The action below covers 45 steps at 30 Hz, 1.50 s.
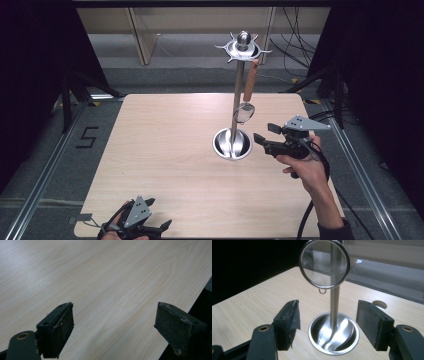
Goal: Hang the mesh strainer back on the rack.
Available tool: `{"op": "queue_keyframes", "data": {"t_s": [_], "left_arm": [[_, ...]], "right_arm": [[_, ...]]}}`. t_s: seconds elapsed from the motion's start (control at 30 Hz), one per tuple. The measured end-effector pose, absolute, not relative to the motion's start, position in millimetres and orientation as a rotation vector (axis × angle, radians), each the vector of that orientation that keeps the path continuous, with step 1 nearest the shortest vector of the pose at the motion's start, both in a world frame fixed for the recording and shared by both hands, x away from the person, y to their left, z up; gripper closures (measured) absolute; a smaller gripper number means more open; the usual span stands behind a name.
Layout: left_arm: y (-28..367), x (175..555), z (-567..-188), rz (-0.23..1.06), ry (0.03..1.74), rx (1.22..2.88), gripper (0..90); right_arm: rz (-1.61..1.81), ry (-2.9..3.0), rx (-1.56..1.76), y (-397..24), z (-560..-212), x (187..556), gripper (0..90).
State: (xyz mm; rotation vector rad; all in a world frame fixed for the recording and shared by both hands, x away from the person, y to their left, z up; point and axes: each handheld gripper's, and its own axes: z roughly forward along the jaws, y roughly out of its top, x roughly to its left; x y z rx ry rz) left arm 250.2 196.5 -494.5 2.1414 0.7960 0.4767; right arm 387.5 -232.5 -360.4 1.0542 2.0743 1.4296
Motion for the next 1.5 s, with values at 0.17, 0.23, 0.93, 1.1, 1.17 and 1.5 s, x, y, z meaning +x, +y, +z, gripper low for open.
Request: {"op": "queue_keyframes", "data": {"t_s": [0.17, 0.23, 0.93, 1.1, 1.17, 1.5], "left_arm": [[195, 249, -495, 0.46, 0.803, 2.125, 14.8], [196, 249, -495, 0.465, 0.801, 2.124, 14.8], [196, 250, -494, 0.476, 0.789, 2.134, 14.8], [197, 251, -494, 0.491, 0.755, 2.148, 14.8], [197, 251, -494, 0.488, 0.758, 2.148, 14.8], [198, 251, -493, 0.48, 0.763, 2.149, 14.8]], "right_arm": [[1.406, 2.094, 1.014, -232, -365, 388, 35.3], [1.411, 2.09, 1.035, -229, -367, 387, 35.1], [1.315, 2.249, 0.964, -205, -394, 382, 32.9], [1.296, 2.28, 0.963, -202, -402, 381, 32.6], [1.293, 2.292, 0.981, -201, -405, 380, 32.6], [1.255, 2.355, 0.947, -195, -420, 379, 31.4]]}}
